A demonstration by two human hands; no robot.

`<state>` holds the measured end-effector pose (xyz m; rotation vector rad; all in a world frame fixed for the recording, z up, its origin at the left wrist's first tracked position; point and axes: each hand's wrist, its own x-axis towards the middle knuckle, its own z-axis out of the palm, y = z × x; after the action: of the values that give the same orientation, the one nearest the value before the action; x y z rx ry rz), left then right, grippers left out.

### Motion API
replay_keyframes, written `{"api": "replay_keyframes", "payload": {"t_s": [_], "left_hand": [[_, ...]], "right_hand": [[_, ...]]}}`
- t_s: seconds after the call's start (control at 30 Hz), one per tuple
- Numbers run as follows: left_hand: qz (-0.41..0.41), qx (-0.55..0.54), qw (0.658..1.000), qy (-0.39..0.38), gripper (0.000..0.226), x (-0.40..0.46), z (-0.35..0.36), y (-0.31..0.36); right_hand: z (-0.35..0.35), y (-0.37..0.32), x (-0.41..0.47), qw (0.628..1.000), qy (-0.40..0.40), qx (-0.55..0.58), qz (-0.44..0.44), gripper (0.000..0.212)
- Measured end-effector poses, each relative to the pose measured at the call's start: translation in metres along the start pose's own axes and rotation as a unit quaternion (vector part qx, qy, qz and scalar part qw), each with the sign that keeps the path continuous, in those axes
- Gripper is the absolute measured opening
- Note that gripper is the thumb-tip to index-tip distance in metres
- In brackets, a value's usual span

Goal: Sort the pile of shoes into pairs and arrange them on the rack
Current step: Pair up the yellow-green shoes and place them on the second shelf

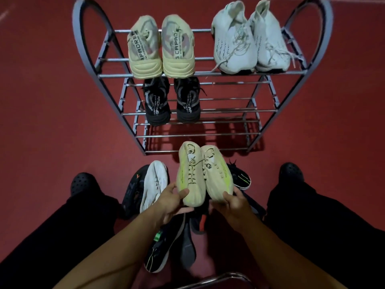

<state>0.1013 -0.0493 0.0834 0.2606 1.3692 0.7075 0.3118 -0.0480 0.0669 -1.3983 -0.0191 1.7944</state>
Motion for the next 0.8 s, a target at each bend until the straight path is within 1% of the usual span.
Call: {"api": "replay_keyframes", "payload": {"t_s": [0.07,0.17,0.3,0.43,0.53,0.6,0.67,0.8], "left_hand": [[0.004,0.001,1.0,-0.013,0.032,-0.009,0.014,0.006],[0.022,0.01,0.999,-0.043,0.031,-0.027,0.035,0.016],[0.078,0.038,0.994,-0.063,0.03,-0.054,0.059,0.027],[0.14,0.056,0.986,-0.071,0.037,-0.077,0.076,0.038],[0.17,0.071,0.98,-0.076,0.036,-0.088,0.082,0.048],[0.182,0.08,0.977,-0.081,0.035,-0.093,0.086,0.057],[0.184,0.079,0.976,-0.08,0.036,-0.092,0.091,0.066],[0.181,0.066,0.979,-0.066,0.036,-0.08,0.105,0.084]], "right_hand": [[-0.006,-0.007,-0.012,0.999,0.017,0.013,-0.026,0.046],[-0.013,-0.024,-0.035,0.998,0.022,0.019,-0.059,0.043],[-0.021,-0.052,-0.066,0.995,-0.029,0.026,-0.088,0.039],[-0.02,-0.074,-0.085,0.992,-0.045,0.028,-0.112,0.039],[-0.016,-0.086,-0.094,0.989,-0.063,0.033,-0.128,0.042],[-0.012,-0.096,-0.097,0.988,-0.069,0.027,-0.136,0.042],[-0.007,-0.106,-0.097,0.987,-0.076,0.028,-0.139,0.038],[0.004,-0.125,-0.088,0.985,-0.085,0.035,-0.145,0.037]]}}
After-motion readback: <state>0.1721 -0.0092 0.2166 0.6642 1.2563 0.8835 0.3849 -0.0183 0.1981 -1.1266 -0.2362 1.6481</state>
